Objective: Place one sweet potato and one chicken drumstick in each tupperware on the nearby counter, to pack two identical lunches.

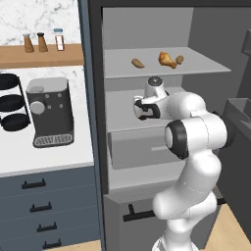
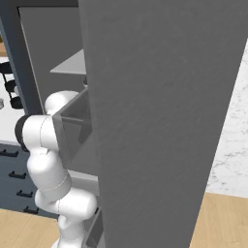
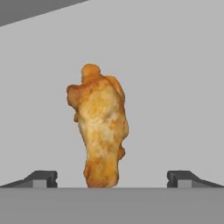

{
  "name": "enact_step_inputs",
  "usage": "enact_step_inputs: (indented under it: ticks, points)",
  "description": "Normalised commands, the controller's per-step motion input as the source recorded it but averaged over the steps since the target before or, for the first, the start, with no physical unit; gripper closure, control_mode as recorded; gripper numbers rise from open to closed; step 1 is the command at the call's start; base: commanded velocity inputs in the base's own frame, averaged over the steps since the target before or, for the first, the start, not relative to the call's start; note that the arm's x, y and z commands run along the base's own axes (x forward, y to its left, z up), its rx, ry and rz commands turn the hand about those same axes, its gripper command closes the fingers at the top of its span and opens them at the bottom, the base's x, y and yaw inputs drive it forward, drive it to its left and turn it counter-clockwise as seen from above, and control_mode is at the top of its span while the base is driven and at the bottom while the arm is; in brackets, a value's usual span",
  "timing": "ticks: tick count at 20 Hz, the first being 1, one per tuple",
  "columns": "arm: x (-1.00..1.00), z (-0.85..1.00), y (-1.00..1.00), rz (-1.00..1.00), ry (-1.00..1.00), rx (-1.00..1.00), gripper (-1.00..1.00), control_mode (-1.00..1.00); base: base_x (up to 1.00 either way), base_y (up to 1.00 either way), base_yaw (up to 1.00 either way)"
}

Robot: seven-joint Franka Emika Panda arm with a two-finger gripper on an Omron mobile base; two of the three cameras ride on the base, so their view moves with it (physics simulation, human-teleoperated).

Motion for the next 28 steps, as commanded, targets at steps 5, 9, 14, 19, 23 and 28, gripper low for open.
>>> enact_step_inputs:
  ticks: [5,9,14,19,23,28]
  points:
    - [0.05,-0.31,0.0,0.0,0.0,0.0,-1.0,-1.0,0.0,0.0,0.0]
    - [0.12,-0.25,0.0,0.0,0.0,0.0,-1.0,-1.0,0.0,0.0,0.0]
    - [0.24,-0.07,0.0,0.0,0.0,0.0,-1.0,-1.0,0.0,0.0,0.0]
    - [0.3,-0.04,0.0,0.0,0.0,0.0,-1.0,-1.0,0.0,0.0,0.0]
    - [0.07,-0.22,0.0,0.0,0.0,-0.04,1.0,-1.0,0.0,0.0,0.0]
    - [0.0,0.0,0.0,0.0,0.0,0.0,1.0,-1.0,0.0,0.0,0.0]
